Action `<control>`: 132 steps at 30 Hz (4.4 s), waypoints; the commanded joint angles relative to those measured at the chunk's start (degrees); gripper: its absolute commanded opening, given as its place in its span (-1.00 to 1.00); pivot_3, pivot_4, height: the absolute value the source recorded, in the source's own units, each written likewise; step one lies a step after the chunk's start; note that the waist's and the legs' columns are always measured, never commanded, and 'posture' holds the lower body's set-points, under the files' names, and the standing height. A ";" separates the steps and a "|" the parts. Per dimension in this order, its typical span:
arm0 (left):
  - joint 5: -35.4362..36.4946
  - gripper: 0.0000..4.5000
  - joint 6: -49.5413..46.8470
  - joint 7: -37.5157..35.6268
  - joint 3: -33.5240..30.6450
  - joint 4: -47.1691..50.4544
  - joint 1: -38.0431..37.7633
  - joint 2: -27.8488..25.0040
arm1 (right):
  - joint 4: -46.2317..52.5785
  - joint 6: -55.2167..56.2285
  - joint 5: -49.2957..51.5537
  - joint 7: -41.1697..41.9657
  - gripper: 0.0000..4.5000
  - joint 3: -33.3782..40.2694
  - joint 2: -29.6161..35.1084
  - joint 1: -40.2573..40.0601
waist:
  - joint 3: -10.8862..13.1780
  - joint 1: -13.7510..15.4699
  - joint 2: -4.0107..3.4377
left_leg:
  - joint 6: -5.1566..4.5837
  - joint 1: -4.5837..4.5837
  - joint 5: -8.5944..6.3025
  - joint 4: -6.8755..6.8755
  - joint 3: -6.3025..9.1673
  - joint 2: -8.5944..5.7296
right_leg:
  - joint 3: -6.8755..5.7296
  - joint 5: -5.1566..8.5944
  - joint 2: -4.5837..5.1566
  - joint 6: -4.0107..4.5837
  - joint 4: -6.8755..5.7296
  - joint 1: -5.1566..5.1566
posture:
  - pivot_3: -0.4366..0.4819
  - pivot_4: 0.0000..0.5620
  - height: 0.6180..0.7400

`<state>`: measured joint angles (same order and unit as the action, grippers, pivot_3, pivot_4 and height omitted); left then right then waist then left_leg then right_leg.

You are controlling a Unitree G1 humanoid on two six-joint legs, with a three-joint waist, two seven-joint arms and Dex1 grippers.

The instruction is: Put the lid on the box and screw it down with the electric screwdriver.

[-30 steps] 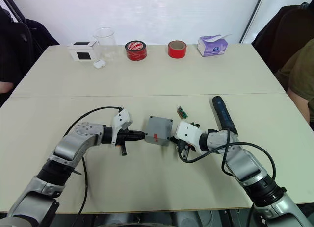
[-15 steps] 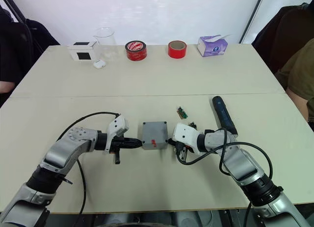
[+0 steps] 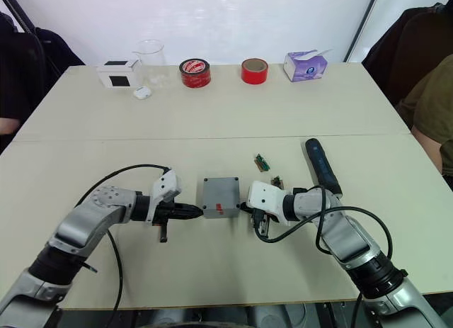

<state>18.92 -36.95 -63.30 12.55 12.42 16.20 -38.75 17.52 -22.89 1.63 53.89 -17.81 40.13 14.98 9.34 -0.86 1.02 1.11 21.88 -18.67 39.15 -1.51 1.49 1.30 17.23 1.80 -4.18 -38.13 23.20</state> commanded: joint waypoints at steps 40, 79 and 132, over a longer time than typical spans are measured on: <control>13.91 -1.00 -1.08 0.51 -10.15 14.72 2.94 -8.13 | 14.32 -30.30 18.43 -26.93 0.68 24.72 -10.71 -9.31 | 0.02 0.09 -0.04 | 0.02 -0.02 0.01 0.01 -0.01 -0.03 | 0.05 0.00 -0.13 0.00 -0.02 -0.04 | -0.05 -0.47 1.00; 14.71 -1.00 -1.64 2.17 -9.82 15.36 3.54 -8.54 | 9.96 -29.95 19.81 -27.19 0.31 23.90 -9.34 -7.94 | 0.02 0.09 -0.04 | 0.02 -0.02 0.01 0.01 -0.01 -0.03 | 0.06 0.00 -0.14 0.00 -0.03 -0.04 | -0.05 -0.47 1.00; 15.74 -1.00 -2.61 5.73 -13.31 17.78 -0.04 -8.94 | 15.14 -38.64 31.64 -23.29 -0.98 13.83 -7.98 10.27 | 0.05 -0.07 -0.08 | 0.02 0.24 0.01 0.05 0.02 0.00 | 0.03 -0.01 -0.10 -0.01 -0.03 0.19 | -0.05 -0.47 1.00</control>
<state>33.58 -39.56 -58.10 0.91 27.99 16.37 -47.28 32.69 -63.01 33.73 30.80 -4.14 32.51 23.91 9.39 -0.92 0.94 1.13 22.12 -18.65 39.20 -1.50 1.49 1.34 17.22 1.70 -4.18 -38.16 23.40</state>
